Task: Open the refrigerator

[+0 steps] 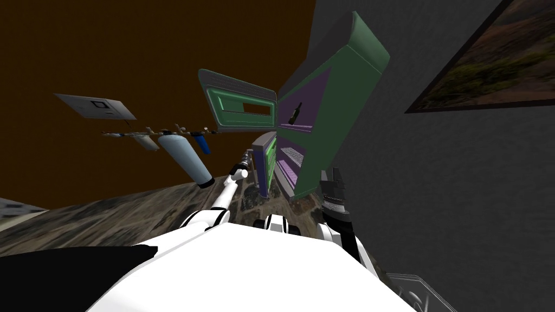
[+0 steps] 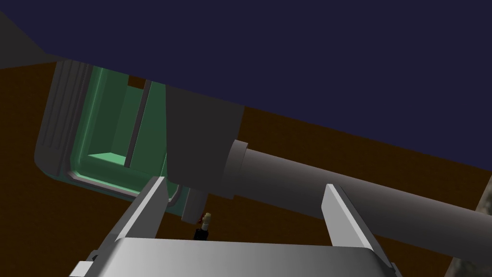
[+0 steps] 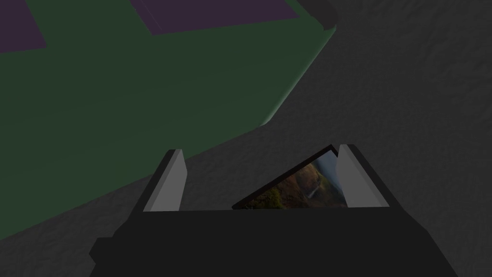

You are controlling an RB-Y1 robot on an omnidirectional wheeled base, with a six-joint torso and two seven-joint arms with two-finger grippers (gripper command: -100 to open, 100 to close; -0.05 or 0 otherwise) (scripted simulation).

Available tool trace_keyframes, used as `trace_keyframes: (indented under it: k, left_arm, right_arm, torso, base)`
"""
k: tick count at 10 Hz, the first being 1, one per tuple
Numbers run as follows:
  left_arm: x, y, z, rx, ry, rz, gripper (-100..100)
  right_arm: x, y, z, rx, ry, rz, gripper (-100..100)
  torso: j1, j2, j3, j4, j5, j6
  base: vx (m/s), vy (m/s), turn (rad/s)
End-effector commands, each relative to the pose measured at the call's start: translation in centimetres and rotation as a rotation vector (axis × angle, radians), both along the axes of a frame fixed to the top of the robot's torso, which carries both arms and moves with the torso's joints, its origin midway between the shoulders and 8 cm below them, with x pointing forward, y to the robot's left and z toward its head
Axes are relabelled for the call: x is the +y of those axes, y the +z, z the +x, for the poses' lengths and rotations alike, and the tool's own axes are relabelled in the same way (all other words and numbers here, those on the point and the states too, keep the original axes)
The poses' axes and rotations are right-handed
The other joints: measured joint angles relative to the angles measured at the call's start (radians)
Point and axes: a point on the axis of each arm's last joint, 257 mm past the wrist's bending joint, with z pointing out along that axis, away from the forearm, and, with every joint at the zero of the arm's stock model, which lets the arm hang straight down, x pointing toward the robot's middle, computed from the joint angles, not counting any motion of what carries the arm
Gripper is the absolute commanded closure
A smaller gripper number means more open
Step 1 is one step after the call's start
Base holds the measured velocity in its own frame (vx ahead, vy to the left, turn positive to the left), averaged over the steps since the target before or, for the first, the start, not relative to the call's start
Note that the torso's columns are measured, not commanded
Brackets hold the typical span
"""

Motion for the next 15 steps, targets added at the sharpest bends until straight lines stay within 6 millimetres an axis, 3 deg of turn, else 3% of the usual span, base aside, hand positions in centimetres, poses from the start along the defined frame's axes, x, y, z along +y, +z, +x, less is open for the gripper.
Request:
trace_keyframes:
  k: [1,2,7,8,9,11,13,15]
  left_arm:
    - [-0.8,-0.5,1.5,0.020,-0.009,-0.013,-100]
    - [0.6,1.1,1.9,-0.017,0.029,-0.001,-100]
    - [-1.0,0.5,4.6,0.026,0.010,-0.027,-100]
    - [0.4,1.1,4.8,0.009,0.049,-0.021,-100]
    - [0.1,0.6,5.3,0.025,0.046,-0.027,-100]
    - [-0.9,0.5,6.5,0.044,0.034,-0.038,-100]
    - [-1.8,1.8,7.4,0.033,0.022,-0.043,-100]
    - [-0.7,1.8,7.6,0.032,0.060,-0.042,-100]
  right_arm:
    - [0.0,0.0,0.0,0.000,0.000,0.000,0]
    - [0.0,0.0,0.0,0.000,0.000,0.000,0]
    - [0.0,0.0,0.0,0.000,0.000,0.000,0]
    - [0.0,0.0,0.0,0.000,0.000,0.000,0]
    - [0.0,0.0,0.0,0.000,0.000,0.000,0]
    - [0.0,0.0,0.0,0.000,0.000,0.000,0]
    - [0.0,0.0,0.0,0.000,0.000,0.000,0]
    - [0.0,0.0,0.0,0.000,0.000,0.000,0]
  torso:
    - [0.000,-0.002,-0.002,-0.001,0.000,0.003]
    - [0.000,-0.005,-0.003,-0.003,0.001,0.006]
    - [0.000,-0.004,-0.002,-0.002,0.001,0.003]
    - [0.001,-0.006,-0.004,-0.002,0.001,0.007]
    - [0.002,-0.001,-0.001,-0.001,0.002,0.007]
    - [0.001,0.002,0.001,-0.001,0.001,-0.001]
    - [0.001,-0.002,-0.001,0.000,0.000,0.003]
    - [-0.001,-0.003,-0.002,0.002,-0.001,0.007]
  base:
    - [0.008,0.008,0.024]
    - [-0.137,0.040,-0.158]
    - [-0.048,-0.001,-0.013]
    - [-0.135,0.020,-0.152]
    - [-0.159,0.026,-0.130]
    - [-0.057,0.005,-0.010]
    - [0.001,-0.006,0.033]
    - [-0.076,0.006,-0.110]
